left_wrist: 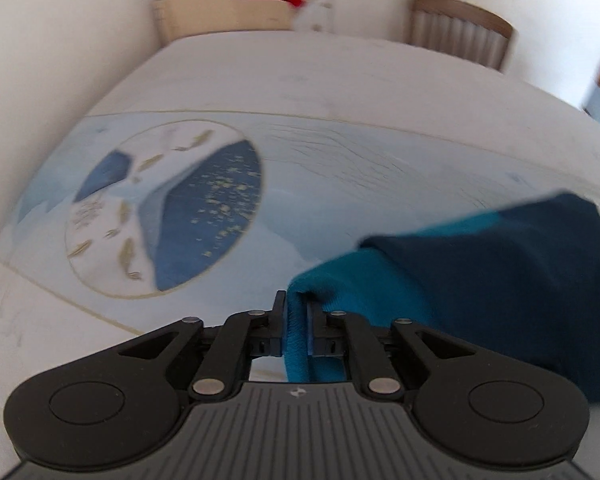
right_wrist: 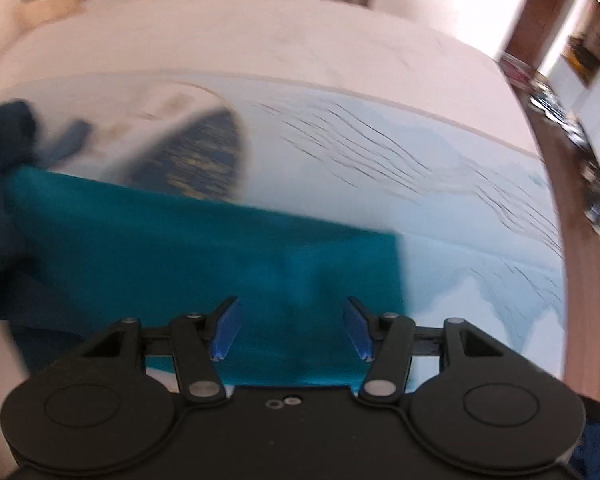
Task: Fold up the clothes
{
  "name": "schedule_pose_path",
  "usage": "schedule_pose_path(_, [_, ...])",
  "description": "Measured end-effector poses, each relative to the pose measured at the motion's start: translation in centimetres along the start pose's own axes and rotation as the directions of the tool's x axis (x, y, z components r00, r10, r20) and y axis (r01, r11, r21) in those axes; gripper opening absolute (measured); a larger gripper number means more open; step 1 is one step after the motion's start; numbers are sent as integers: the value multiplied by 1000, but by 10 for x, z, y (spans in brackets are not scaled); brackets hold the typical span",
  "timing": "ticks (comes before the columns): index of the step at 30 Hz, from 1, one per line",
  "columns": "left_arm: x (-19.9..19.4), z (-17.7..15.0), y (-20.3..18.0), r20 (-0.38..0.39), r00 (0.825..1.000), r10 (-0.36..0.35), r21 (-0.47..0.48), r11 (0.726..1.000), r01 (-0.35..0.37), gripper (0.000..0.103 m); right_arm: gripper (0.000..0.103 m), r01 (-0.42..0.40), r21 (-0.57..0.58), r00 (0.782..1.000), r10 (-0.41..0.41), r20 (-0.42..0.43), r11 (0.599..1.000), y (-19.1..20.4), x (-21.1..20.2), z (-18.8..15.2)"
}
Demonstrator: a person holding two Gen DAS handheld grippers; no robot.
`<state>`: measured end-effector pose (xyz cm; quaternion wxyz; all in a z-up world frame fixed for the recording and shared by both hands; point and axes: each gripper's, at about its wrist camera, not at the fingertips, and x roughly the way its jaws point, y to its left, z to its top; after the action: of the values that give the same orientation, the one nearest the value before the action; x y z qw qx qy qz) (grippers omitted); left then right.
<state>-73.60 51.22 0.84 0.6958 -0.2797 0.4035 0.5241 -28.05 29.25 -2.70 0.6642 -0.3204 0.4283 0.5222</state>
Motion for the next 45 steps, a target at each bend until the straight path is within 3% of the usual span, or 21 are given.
schedule_pose_path(2, [-6, -3, -2, -20, 999, -49, 48, 998, 50, 24, 103, -70, -50, 997, 72, 24, 996, 21, -9, 4])
schedule_pose_path(3, [-9, -5, -3, -28, 997, -76, 73, 994, 78, 41, 103, -105, -75, 994, 108, 35, 992, 31, -14, 6])
schedule_pose_path(4, [-14, -8, -6, -30, 994, -108, 101, 989, 110, 72, 103, -141, -101, 988, 146, 44, 985, 41, -19, 8])
schedule_pose_path(5, [-20, -11, -10, -27, 990, -141, 133, 981, 143, 82, 103, -185, -128, 980, 192, 44, 974, 53, -21, 11])
schedule_pose_path(6, [-26, -15, -15, -19, 985, -169, 167, 971, 170, 85, 103, -228, -154, 970, 237, 43, 961, 65, -23, 13])
schedule_pose_path(8, [-35, -23, -30, -17, 973, -231, 222, 948, 229, 85, 103, -298, -196, 950, 309, 32, 934, 88, -23, 18])
schedule_pose_path(13, [-38, -44, -79, -74, 919, -388, 318, 864, 391, 85, 103, -351, -287, 933, 360, -24, 892, 133, -8, 28])
schedule_pose_path(16, [-33, -57, -111, -87, 900, -428, 381, 820, 427, 85, 103, -357, -312, 933, 350, -82, 880, 152, 7, 31])
schedule_pose_path(19, [-33, -64, -139, -56, 893, -447, 463, 780, 420, 85, 103, -360, -302, 933, 338, -122, 883, 161, 16, 33])
schedule_pose_path(21, [-39, -66, -154, -32, 876, -481, 514, 744, 427, 86, 103, -360, -289, 932, 334, -138, 887, 167, 15, 38])
schedule_pose_path(24, [-47, -66, -172, 5, 849, -528, 585, 691, 426, 86, 103, -415, -270, 910, 394, -131, 869, 171, 0, 48])
schedule_pose_path(28, [-53, -60, -193, 64, 827, -559, 656, 648, 387, 86, 103, -545, -247, 837, 540, -93, 801, 182, -27, 65])
schedule_pose_path(29, [-54, -60, -197, 79, 821, -565, 670, 640, 376, 86, 103, -556, -246, 829, 552, -91, 794, 183, -28, 66])
schedule_pose_path(32, [-52, -59, -203, 109, 816, -568, 672, 646, 361, 82, 103, -589, -243, 805, 588, -86, 771, 189, -32, 69])
schedule_pose_path(34, [-49, -56, -202, 108, 816, -568, 648, 663, 376, 39, 103, -611, -242, 787, 611, -83, 754, 192, -34, 71])
schedule_pose_path(37, [-42, -48, -195, 97, 827, -553, 596, 698, 397, 23, 103, -641, -238, 761, 644, -76, 730, 197, -38, 73])
schedule_pose_path(39, [-40, -45, -189, 104, 841, -532, 563, 728, 391, 21, 103, -643, -222, 757, 652, -43, 733, 189, -41, 74])
schedule_pose_path(41, [-40, -37, -171, 129, 850, -511, 514, 767, 383, 21, 103, -625, -208, 770, 638, -6, 752, 176, -45, 77])
schedule_pose_path(42, [-41, -33, -161, 143, 854, -500, 487, 787, 379, 21, 103, -603, -210, 786, 618, 10, 770, 169, -47, 78])
schedule_pose_path(45, [-52, -14, -124, 222, 867, -446, 423, 845, 327, 21, 103, -448, -228, 885, 465, 22, 864, 151, -32, 74])
